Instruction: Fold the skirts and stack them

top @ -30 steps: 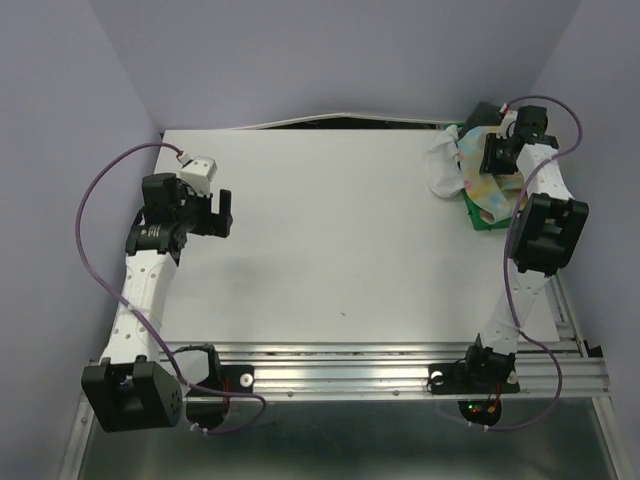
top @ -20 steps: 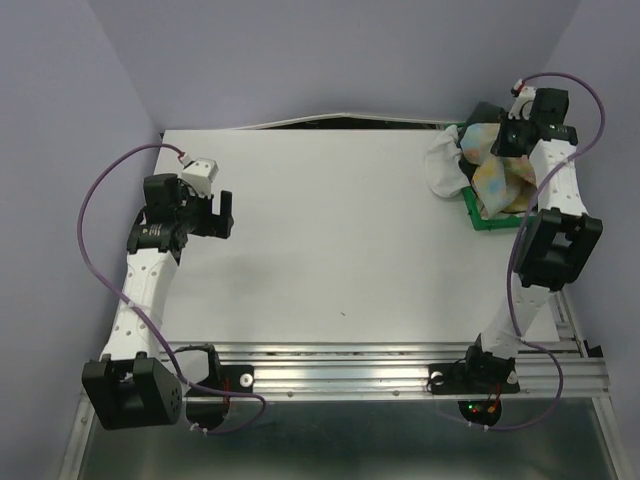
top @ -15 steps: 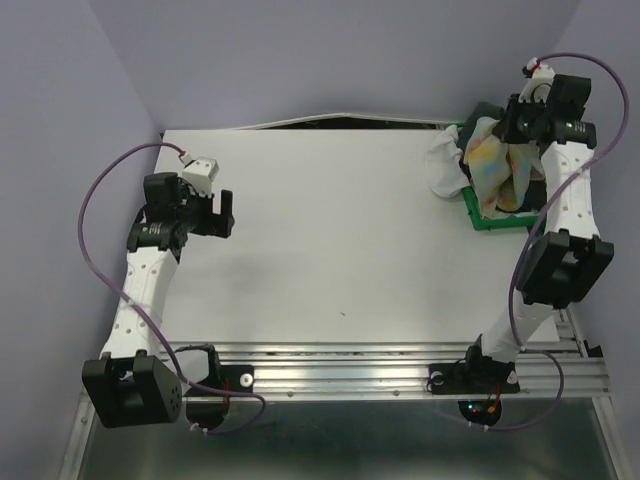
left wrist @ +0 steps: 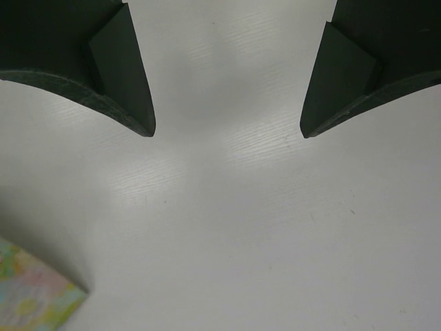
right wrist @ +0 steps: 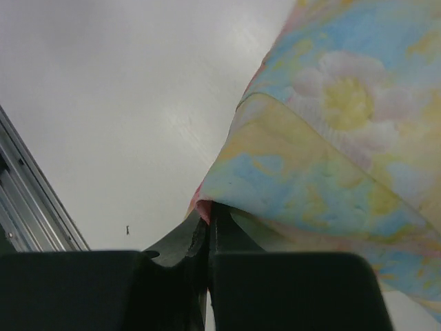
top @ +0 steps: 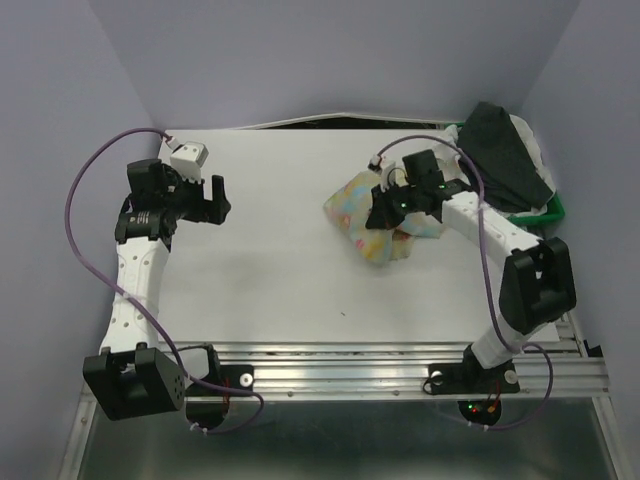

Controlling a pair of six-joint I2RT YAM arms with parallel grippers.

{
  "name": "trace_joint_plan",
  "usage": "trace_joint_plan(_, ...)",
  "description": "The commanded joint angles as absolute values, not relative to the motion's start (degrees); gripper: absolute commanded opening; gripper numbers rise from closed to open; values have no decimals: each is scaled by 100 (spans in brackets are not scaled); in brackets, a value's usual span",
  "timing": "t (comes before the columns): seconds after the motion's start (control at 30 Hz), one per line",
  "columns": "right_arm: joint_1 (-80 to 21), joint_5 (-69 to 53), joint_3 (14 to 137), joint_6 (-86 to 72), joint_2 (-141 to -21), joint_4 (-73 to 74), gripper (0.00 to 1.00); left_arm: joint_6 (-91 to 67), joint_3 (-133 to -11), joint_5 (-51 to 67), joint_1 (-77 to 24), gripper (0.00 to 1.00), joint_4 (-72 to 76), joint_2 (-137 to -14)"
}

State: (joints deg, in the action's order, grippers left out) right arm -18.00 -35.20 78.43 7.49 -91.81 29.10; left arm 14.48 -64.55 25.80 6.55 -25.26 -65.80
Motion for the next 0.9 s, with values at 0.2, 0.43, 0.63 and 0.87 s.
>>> trace_joint_plan(0.2, -2646, -3392, 7593, 484, -10037, 2136, 1, 1880, -6110, 3094, 694, 97, -2619, -6531)
trace_joint_plan(0.43, -2646, -3980, 8604, 176, -9923, 2205, 1, 2074, -5652, 3190, 686, 95, -2294, -6170)
trace_joint_plan(0.63, -3075, -4148, 8132, 18, -10099, 2092, 1, 2057, -5844, 3331, 686, 92, -2320, -6398)
trace_joint_plan(0.87, -3217, -3684, 8840, -211, -9730, 2118, 1, 2215, -5573, 3472, 686, 88, -2093, -6320)
